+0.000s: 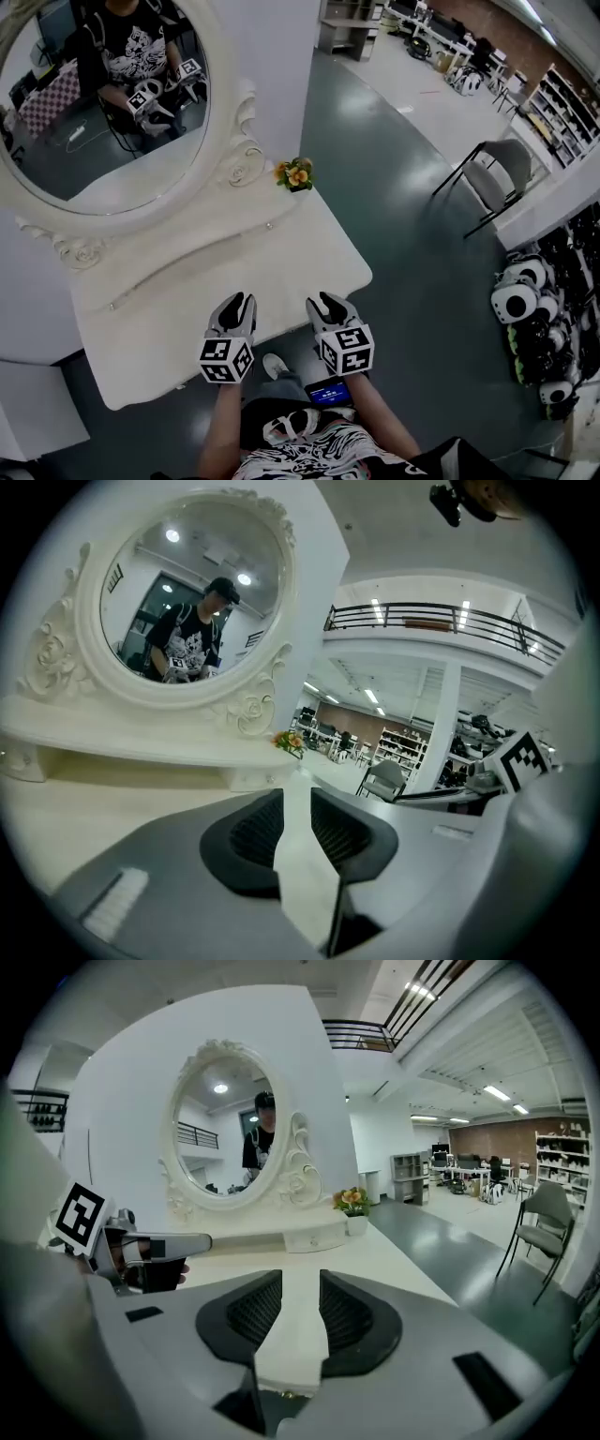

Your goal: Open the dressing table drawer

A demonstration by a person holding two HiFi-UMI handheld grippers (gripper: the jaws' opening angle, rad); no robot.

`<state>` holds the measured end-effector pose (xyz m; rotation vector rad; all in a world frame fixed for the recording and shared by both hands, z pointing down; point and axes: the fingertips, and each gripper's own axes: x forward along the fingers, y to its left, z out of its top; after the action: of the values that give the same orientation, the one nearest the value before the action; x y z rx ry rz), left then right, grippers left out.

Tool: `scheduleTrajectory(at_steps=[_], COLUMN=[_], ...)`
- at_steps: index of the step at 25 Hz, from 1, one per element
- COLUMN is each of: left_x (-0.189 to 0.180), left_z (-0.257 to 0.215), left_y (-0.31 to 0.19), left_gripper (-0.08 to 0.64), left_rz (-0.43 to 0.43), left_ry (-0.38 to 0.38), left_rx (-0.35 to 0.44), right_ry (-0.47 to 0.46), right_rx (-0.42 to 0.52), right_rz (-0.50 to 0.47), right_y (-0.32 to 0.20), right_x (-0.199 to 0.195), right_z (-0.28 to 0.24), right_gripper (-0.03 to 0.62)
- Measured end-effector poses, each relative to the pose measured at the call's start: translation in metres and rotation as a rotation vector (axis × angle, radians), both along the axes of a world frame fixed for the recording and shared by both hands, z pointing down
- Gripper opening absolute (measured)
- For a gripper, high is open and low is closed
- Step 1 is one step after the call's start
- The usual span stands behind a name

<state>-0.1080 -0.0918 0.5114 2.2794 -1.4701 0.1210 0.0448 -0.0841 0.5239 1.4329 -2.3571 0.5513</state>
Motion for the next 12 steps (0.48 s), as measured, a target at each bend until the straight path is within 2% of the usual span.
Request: scheduleTrajectory(at_steps=[4,12], left_x=[-0.004,-0.014], left_z=[0.024,0.06], left_y=[-0.066,-0.119], left_gripper=[0.086,0.086], left_rz=[0.016,0.003], left_ry=[0.022,0.022], left_rx=[-0.025,-0.087], right_ry=[0.059,0.096], right_rx=[-0.016,-0.042], right_rz=[-0.017,-0.043], right_y=[-0.069,-0.147], right_x=[-0.016,-0.033], right_z=[0.023,0.043], right_gripper=[0.127,0.138])
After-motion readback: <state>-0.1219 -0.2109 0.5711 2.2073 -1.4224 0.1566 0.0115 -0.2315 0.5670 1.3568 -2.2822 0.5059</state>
